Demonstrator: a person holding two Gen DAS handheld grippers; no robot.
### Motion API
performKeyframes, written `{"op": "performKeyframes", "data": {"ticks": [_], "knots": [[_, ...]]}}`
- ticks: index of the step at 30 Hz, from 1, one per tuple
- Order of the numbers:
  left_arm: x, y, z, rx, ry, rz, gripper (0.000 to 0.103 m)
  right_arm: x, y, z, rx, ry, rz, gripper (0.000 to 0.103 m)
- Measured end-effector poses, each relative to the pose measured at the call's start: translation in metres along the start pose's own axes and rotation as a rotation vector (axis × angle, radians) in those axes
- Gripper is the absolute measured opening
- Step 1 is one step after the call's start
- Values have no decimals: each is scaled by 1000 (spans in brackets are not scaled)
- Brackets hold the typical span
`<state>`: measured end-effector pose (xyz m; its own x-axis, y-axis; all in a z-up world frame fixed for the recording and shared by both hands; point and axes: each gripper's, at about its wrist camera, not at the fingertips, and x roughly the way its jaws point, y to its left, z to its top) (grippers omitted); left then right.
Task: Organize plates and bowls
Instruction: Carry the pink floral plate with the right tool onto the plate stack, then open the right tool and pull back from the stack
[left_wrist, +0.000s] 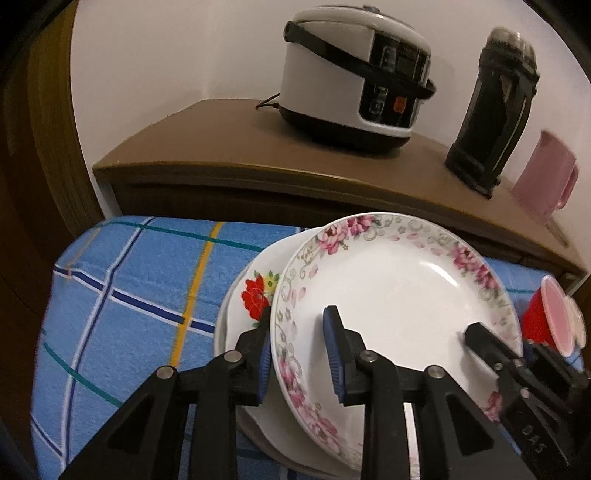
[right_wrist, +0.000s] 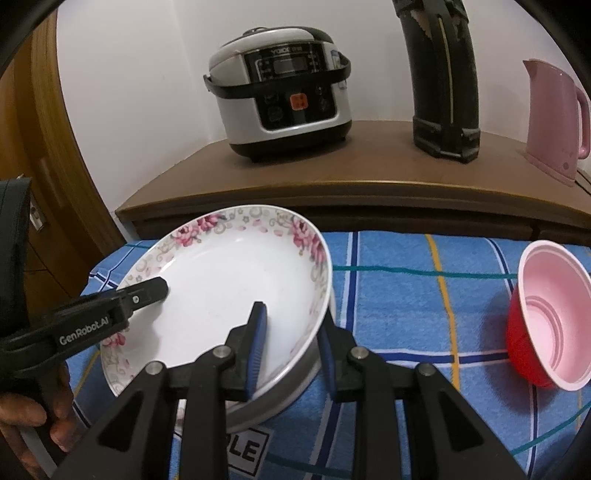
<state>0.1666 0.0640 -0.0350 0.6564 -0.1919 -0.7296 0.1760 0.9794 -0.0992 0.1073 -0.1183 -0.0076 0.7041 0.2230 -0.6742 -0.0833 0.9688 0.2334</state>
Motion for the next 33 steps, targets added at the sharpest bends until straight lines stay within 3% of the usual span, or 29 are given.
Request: {"op": "performKeyframes", "data": {"ticks": [7,16,25,33], "knots": [[3,-2,0,21,5,48,28,3,0,2,-12,8,4,27],[6,-13,3,99,-8,190,29,11,5,5,-28,31,20,27],[2,-7,7,69,-16,170,29,19,4,7,-28,57,26,29],[-33,19,13,-52,-120,155,29,26,-3,8,15,84,81,34]]}}
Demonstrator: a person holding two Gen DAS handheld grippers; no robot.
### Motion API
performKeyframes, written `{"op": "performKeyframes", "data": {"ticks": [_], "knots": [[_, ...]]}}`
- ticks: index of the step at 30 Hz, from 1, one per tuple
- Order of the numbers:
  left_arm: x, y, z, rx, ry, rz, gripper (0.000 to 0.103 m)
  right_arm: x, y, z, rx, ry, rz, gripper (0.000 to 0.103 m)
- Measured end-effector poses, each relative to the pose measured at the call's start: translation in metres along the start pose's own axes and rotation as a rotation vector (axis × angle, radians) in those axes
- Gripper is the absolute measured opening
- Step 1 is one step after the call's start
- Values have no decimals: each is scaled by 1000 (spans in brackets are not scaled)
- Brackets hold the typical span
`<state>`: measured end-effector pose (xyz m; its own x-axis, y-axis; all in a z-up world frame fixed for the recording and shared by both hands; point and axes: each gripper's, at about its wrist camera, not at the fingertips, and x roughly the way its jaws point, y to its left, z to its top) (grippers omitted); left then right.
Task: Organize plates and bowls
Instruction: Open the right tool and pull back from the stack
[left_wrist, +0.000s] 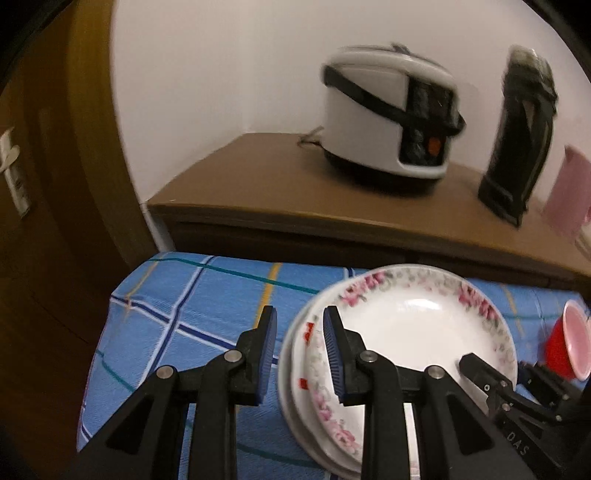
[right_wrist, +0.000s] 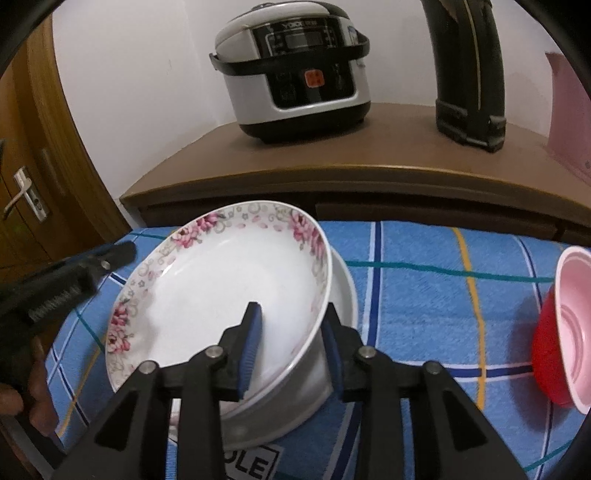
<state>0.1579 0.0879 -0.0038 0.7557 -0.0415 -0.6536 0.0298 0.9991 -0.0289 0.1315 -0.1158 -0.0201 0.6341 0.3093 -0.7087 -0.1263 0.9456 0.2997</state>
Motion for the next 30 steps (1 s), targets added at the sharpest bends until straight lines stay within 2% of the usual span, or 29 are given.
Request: {"op": "performKeyframes", "data": {"ticks": [3,5,7,18,21,23,25,30], "knots": [[-9,15,-4,-83,-12,-13,29,-7,-9,-1,50,-38,20,42],[-14,23,-10,-117,-14,-15,29,-18,-14,-2,69,-92,14,56],[-17,27,-16,-133,-9,-12,29,-27,-18,-2,83,-141,0,63],[-35,37,-46,-183,28,-37,29,-38,-36,-6,150,-173,-76,63],[-38,36,-48,-187,27,-47,29,-50,-42,-6,183,-235,-88,63],[-38,34,-49,-186,28,-53,29,-56,-45,-6,180,-259,-132,63],[-37,32,-49,-184,34,-63,29,-52,-42,-5,149,-240,-189,63],[-35,31,-50,-186,41,-68,29,-40,-35,-2,107,-181,-172,63]]}}
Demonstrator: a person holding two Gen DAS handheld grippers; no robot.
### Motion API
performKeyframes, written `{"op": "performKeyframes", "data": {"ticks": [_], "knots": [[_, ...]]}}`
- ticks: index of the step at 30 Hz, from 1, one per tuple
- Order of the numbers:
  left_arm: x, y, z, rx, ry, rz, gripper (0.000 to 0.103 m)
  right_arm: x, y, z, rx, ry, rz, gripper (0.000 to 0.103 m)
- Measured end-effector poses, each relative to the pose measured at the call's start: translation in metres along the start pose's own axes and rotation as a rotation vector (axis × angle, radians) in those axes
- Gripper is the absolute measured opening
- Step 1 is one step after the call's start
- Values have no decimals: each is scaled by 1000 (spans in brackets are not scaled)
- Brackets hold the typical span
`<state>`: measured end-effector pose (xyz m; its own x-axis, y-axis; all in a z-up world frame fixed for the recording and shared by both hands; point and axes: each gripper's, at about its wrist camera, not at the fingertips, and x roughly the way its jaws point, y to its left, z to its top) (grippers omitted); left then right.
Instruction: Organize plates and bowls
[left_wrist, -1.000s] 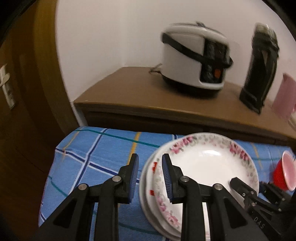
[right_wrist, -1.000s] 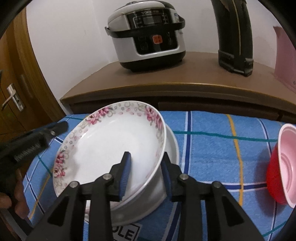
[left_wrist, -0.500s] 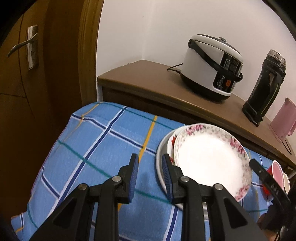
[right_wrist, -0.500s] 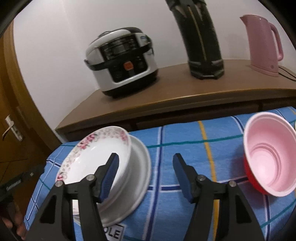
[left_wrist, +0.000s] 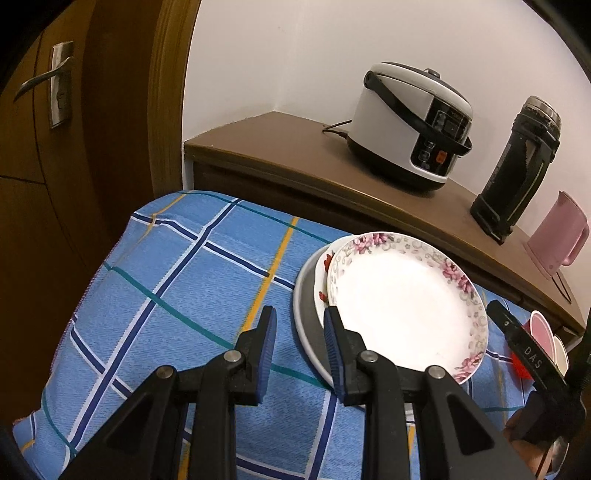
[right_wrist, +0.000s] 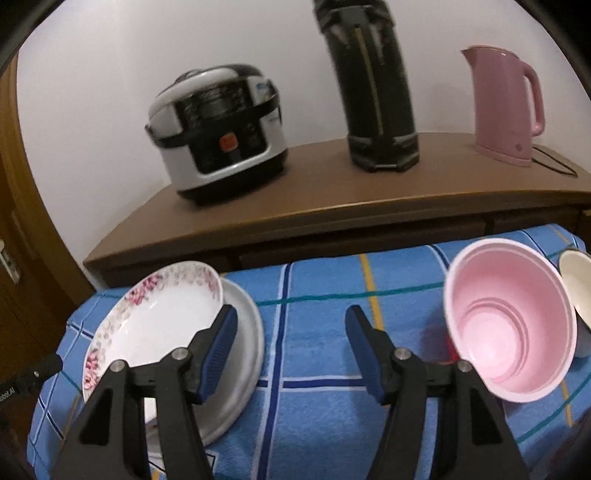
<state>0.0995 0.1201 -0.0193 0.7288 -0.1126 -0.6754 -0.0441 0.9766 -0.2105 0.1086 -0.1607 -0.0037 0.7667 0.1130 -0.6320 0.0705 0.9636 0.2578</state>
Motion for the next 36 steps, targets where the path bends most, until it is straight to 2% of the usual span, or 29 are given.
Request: {"op": "performKeyframes", "data": {"ticks": [14,17,20,26,36], "knots": [[-6,7,3,-27,-10,18,29,23,13,-1,-51,96,-19,63],[-7,8,3,-34,-10,21,29,23,19,-1,-78,89,-43,62],[-9,9,3,-33,-12,25,29,20,15,0,-55,83,-18,62],[-15,4,-2,-20,-15,23,29,1,5,-1,-13,-4,4,62],[-25,-14,-22,27,4,-5,29,-29,12,-18,-37,-19,40,62]]}}
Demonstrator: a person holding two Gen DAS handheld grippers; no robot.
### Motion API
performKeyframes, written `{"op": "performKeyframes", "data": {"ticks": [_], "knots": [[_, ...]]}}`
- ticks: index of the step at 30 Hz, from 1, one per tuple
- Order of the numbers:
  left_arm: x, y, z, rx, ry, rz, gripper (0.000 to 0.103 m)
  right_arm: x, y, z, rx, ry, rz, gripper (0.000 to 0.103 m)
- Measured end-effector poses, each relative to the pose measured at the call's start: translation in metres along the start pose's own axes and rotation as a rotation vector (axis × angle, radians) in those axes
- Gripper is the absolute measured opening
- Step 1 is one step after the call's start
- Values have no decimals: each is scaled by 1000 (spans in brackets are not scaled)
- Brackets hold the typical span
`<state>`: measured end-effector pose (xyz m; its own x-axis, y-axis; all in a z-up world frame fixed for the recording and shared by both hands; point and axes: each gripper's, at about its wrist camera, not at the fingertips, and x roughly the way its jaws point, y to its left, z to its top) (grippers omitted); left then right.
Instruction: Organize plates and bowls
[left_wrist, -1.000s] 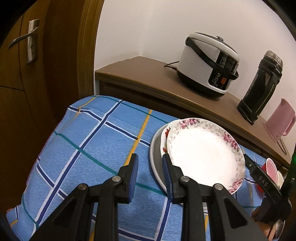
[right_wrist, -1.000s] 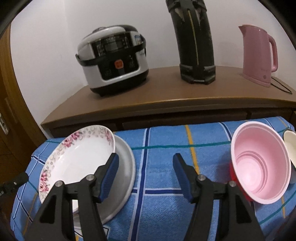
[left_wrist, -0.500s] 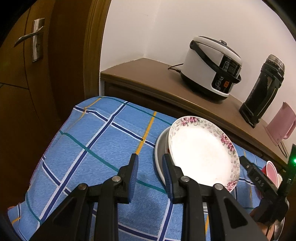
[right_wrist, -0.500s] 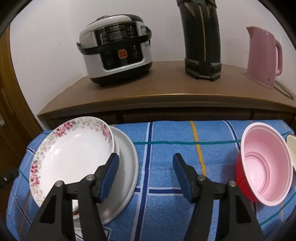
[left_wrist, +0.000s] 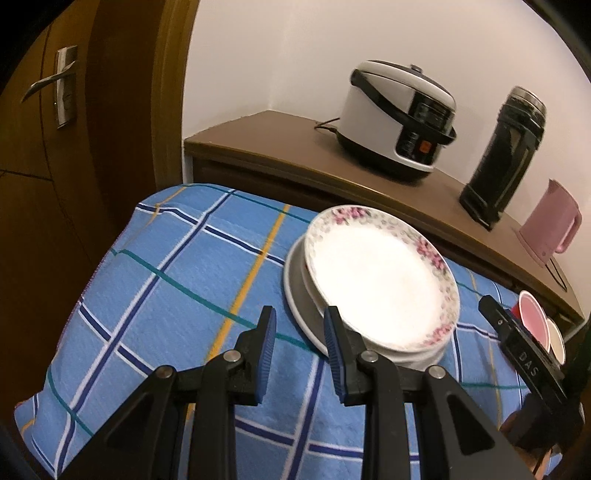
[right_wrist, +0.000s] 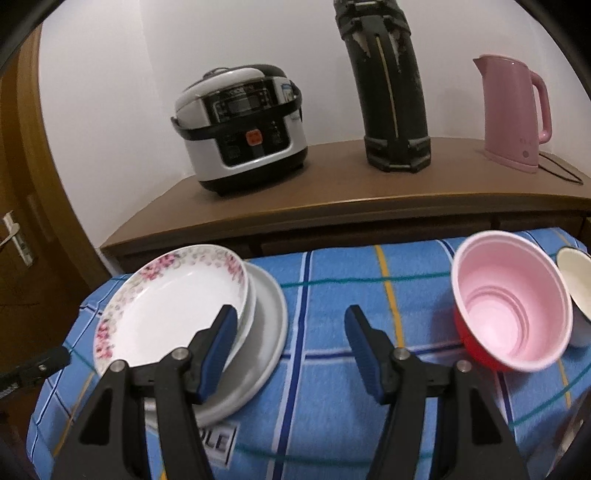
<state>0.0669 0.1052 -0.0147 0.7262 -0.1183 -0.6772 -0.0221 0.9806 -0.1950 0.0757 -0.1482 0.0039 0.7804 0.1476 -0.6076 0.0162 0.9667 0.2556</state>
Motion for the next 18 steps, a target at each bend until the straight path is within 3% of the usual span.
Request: {"op": "performKeyframes", "data": {"ticks": [18], "knots": [[-22,-52,-29,105,17,-66,29,-75,-5,-30,-15,-43,52,62]]}}
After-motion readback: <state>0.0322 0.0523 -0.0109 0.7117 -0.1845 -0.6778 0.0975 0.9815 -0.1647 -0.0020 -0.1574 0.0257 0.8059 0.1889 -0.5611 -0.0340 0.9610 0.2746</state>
